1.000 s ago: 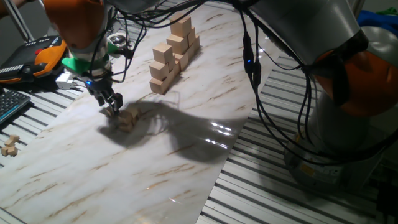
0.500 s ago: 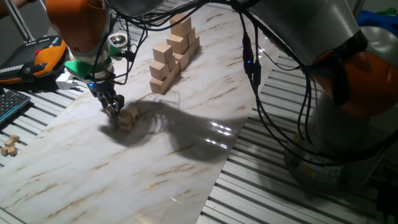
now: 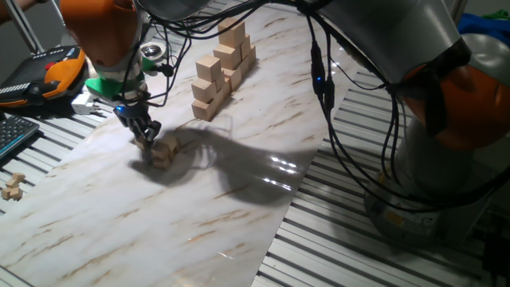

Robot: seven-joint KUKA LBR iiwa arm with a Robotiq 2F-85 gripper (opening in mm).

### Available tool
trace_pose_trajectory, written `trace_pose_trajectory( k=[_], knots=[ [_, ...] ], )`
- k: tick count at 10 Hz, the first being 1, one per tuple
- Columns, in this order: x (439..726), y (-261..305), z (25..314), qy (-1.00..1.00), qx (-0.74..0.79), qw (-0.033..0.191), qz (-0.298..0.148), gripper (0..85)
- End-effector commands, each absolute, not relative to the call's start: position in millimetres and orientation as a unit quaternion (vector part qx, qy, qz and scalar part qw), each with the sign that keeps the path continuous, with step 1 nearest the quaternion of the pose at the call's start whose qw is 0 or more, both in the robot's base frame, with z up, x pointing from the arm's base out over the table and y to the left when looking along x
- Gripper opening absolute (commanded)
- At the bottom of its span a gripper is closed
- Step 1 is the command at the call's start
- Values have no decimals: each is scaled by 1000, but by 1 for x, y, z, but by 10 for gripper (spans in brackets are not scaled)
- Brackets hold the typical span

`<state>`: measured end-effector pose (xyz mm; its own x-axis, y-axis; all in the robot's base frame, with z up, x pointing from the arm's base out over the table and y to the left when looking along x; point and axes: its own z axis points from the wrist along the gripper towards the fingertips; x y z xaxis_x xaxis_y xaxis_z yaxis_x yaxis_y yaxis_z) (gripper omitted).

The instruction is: Stack the blocks into a pyramid shape

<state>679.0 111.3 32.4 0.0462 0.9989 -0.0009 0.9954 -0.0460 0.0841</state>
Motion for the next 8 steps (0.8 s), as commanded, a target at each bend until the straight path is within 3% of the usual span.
trace_pose_trajectory(
  k=[1, 4, 6, 8],
  knots=[
    [680, 114, 34, 700, 713, 30, 28, 0],
    [688, 131, 54, 728, 685, 22, 18, 0],
    [686, 130, 70, 768, 639, 13, 43, 0],
    [680, 119, 81, 812, 579, -19, 67, 0]
  ],
)
